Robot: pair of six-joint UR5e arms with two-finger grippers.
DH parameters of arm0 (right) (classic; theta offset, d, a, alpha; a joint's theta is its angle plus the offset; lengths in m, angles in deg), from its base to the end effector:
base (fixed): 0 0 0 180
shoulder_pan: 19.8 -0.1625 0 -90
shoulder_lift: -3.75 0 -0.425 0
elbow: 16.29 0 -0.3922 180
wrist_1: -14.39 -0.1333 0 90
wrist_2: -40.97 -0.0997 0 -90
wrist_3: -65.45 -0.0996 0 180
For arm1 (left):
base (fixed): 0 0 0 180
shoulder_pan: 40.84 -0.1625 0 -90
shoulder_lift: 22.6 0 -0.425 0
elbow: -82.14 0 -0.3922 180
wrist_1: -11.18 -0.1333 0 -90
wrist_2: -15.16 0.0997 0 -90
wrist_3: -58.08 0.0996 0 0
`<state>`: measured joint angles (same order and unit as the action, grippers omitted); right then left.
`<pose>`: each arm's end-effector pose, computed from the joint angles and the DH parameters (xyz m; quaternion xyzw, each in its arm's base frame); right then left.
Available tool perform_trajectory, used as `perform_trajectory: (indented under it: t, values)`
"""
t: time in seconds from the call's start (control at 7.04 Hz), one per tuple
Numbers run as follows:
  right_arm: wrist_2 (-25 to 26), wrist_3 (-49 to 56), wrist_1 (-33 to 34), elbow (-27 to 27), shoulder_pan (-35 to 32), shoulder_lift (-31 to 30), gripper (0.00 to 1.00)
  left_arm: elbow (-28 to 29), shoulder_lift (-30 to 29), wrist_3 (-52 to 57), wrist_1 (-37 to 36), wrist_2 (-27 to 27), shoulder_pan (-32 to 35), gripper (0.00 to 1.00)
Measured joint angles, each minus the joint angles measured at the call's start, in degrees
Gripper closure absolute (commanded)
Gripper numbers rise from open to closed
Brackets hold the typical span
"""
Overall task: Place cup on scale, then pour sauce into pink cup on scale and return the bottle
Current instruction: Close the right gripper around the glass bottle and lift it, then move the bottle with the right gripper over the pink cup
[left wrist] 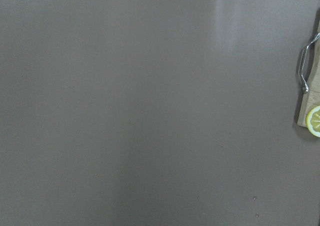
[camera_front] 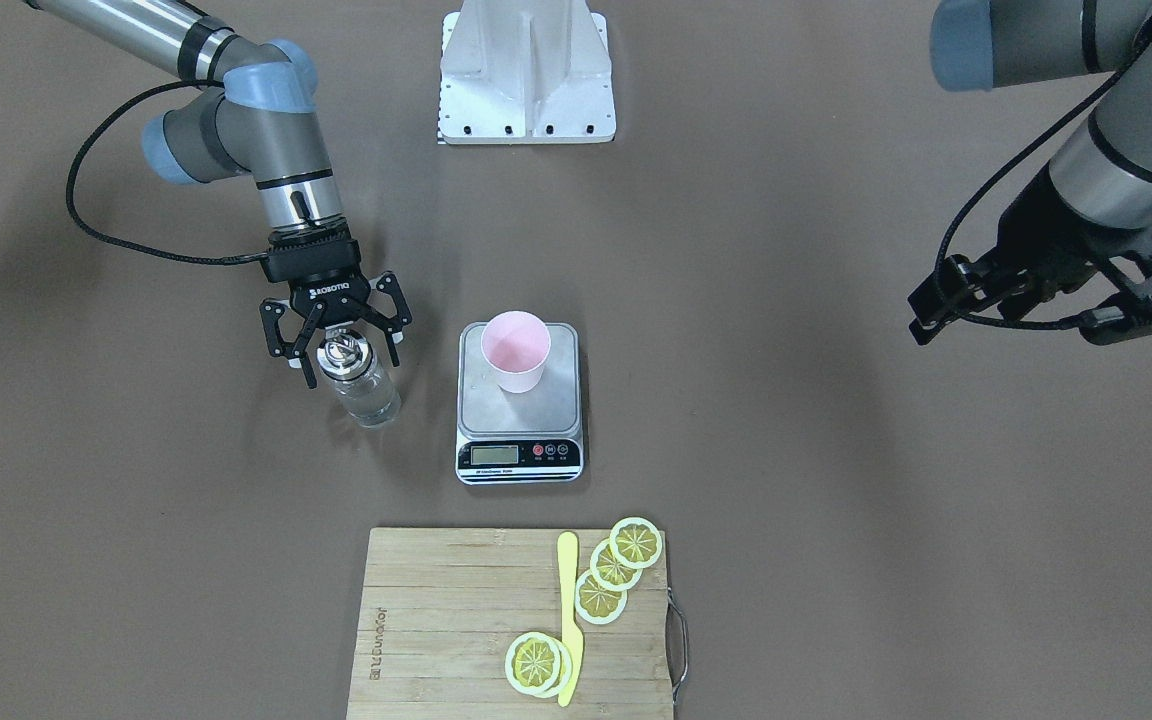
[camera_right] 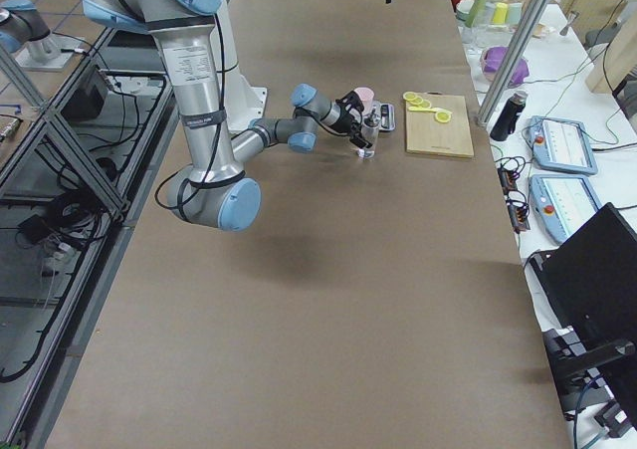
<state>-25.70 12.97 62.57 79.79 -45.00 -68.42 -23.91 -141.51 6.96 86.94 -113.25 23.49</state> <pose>-0.4811 -0.4173 0.3548 0.4216 -0.3654 0.0208 0.8296 0.1992 -0.5794 0.2736 -0.0010 0.4040 -0.1156 0.9074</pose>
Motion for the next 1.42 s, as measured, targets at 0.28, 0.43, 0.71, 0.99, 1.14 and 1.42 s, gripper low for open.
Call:
perform_trajectory:
  t: [0.28,0.43,0.71,0.99,1.14,1.42]
  values:
    - [-0.5,0.0,0.0,-0.7,-0.4,0.8,0.1,0.0,0.0,0.0,0.0,0.0,0.0,0.01]
    - [-0.5,-0.1,0.0,-1.0,-0.5,1.0,0.13,0.0,0.0,0.0,0.0,0.0,0.0,0.01]
    - [-0.6,-0.1,0.0,-1.2,-0.6,1.3,0.51,0.0,0.1,0.0,0.0,0.0,0.0,0.01]
    - [-1.5,-0.1,0.1,-1.3,-1.2,1.8,0.97,0.0,0.1,0.0,0.0,0.0,0.0,0.01]
    - [-2.6,0.0,0.1,-1.3,-2.0,2.1,1.0,0.0,0.1,0.0,0.0,0.0,0.0,0.01]
    - [-4.0,0.7,0.1,-0.7,-3.5,3.1,1.0,0.0,0.2,0.1,0.0,-0.1,0.0,0.01]
